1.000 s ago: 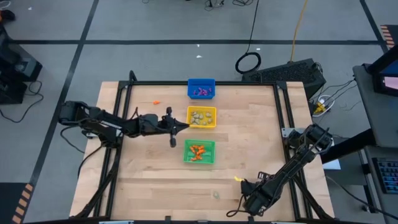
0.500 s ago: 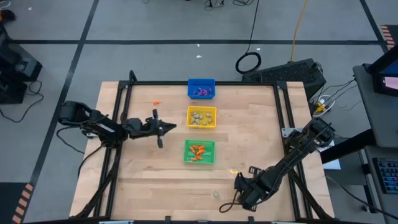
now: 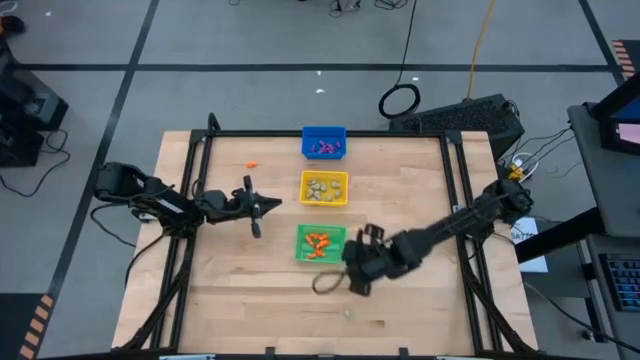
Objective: Sort Halloween decoration
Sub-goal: Put the orange skeleton toy into the green bin
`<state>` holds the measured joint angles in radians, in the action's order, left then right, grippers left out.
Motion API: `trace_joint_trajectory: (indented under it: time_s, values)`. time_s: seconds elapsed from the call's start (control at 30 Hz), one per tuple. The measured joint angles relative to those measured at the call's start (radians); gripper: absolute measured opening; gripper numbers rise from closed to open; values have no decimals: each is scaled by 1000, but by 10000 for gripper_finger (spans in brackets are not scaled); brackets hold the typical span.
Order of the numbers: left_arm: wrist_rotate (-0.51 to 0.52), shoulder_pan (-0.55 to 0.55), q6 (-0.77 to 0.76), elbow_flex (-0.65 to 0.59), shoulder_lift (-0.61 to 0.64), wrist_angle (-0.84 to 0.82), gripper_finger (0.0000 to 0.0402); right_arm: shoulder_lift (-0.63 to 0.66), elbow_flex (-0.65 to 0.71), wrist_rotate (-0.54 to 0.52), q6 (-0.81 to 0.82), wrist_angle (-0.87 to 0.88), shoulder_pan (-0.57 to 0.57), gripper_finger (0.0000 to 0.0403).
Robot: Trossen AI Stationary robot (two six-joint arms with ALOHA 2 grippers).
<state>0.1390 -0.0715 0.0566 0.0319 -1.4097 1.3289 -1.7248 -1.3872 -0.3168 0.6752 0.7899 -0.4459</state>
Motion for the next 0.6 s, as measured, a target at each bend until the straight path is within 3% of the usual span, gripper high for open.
trace_joint_trajectory:
  time_s: [0.3,0.4,0.6]
  values:
    - [-4,0,-3,0,0,-6,15,-42,-1,8,-159,-44,151,4]
    - [-6,0,-3,0,0,-7,15,-67,-1,57,-183,-66,182,3]
    - [-8,0,-3,0,0,-14,15,-101,-1,59,-198,-69,221,4]
